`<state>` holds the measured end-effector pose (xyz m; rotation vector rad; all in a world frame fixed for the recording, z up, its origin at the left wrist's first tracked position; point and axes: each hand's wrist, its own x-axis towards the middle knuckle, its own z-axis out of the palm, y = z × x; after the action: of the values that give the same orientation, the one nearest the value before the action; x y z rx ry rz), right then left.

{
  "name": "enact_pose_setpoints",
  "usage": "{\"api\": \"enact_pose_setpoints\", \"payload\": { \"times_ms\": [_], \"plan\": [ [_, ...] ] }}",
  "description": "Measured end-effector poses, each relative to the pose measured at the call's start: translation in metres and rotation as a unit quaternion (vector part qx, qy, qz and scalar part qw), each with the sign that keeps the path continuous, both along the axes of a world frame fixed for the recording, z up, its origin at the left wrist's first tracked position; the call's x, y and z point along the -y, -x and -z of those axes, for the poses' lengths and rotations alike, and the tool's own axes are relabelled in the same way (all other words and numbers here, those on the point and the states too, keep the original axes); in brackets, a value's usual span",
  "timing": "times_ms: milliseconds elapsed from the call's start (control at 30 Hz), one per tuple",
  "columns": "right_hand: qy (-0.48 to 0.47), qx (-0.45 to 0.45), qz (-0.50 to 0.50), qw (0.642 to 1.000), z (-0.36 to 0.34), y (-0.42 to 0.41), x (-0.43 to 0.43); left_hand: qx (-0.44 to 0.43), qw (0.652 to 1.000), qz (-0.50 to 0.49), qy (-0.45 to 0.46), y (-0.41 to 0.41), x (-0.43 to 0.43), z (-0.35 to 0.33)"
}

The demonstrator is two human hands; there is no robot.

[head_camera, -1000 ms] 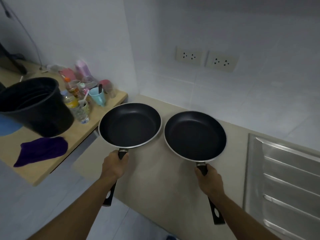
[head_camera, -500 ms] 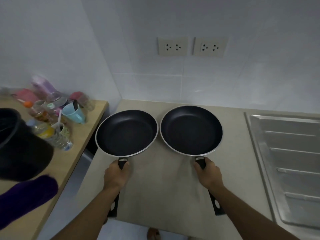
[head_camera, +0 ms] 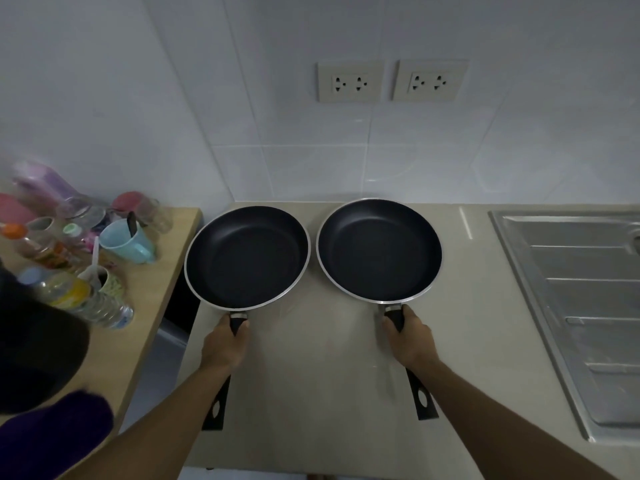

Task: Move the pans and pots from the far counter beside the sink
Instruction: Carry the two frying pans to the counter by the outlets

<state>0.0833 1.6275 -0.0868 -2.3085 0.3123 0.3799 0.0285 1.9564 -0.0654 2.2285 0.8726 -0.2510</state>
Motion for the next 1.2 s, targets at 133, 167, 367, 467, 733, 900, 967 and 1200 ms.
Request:
{"api": "enact_pose_setpoints", "payload": {
  "times_ms": [133, 167, 367, 467, 733, 900, 967, 1200],
  "plan": [
    [0.002, -0.007, 0.004, 1.0, 0.002, -0.007, -0.017, -0.006, 1.0, 0.007, 0.024, -0.012, -0.01, 0.006],
    [0.003, -0.007, 0.005, 1.0, 0.003, -0.008, -0.021, -0.005, 1.0, 0.009, 0.026, -0.016, -0.012, 0.007],
    [0.002, -0.007, 0.018, 1.0, 0.005, -0.013, -0.041, -0.005, 0.999, 0.035, -0.001, -0.037, -0.031, 0.004],
    [0.01, -0.004, 0.021, 1.0, 0.006, -0.018, -0.047, -0.005, 0.999, 0.047, -0.017, -0.044, -0.04, 0.004],
    [0.029, -0.011, 0.023, 0.999, 0.008, -0.027, -0.057, -0.003, 0.998, 0.053, -0.018, -0.055, -0.045, 0.004],
    [0.034, -0.006, 0.02, 0.999, 0.008, -0.028, -0.056, -0.018, 0.996, 0.066, -0.048, -0.057, -0.045, 0.005],
    [0.043, -0.015, 0.011, 0.999, 0.006, -0.028, -0.054, -0.046, 0.993, 0.079, -0.074, -0.06, -0.044, 0.003],
    [0.102, -0.021, -0.031, 0.994, -0.013, -0.03, -0.037, -0.093, 0.95, 0.204, -0.219, -0.066, -0.027, -0.023]
  ]
}}
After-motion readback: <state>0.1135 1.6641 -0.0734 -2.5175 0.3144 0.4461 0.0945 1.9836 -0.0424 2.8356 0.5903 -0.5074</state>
